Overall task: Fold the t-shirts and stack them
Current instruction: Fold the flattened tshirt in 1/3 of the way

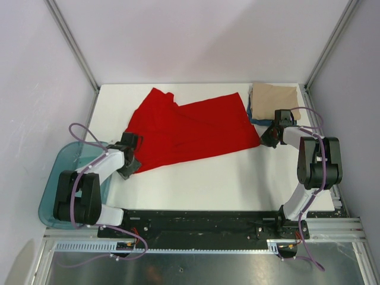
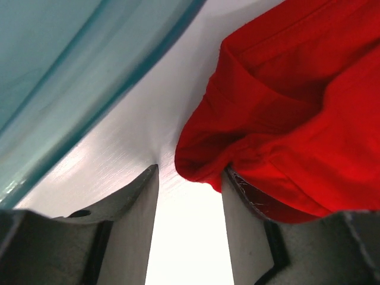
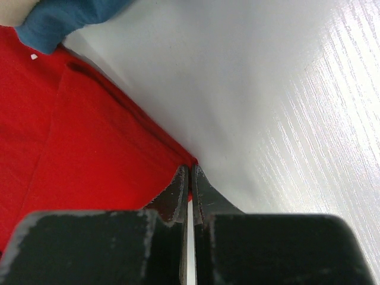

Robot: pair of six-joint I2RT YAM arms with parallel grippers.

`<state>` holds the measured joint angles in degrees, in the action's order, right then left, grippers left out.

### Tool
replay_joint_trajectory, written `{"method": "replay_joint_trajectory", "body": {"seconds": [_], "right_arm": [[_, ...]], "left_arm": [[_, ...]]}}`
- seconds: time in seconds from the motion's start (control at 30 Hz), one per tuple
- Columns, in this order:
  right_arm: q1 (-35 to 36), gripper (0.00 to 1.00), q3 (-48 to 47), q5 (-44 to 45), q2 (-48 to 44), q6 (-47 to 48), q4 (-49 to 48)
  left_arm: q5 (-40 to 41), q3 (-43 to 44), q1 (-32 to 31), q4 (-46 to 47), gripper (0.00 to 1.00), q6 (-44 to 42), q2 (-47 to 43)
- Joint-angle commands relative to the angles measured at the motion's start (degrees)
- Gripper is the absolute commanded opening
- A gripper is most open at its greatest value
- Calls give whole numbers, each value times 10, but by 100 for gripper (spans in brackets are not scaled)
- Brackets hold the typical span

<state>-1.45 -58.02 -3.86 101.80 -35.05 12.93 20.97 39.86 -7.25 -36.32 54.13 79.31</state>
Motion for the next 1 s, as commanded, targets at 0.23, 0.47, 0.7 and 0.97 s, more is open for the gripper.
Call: {"method": "replay_joint_trajectory", "body": {"seconds": [0.23, 0.47, 0.7, 0.97], "right_arm": [[3, 0, -7, 31, 22, 11, 26], [3, 0, -6, 46, 18, 3, 57], [1, 0, 10, 82, -14, -10, 117], [-12, 0, 88, 89, -100, -25, 163]], "left_arm": [[64, 26, 2, 29, 34, 5, 27], [66, 29, 1, 24, 1, -15, 9], [71, -21, 1, -26, 0, 11, -81], [67, -63, 1, -109, 0, 72, -187]]}}
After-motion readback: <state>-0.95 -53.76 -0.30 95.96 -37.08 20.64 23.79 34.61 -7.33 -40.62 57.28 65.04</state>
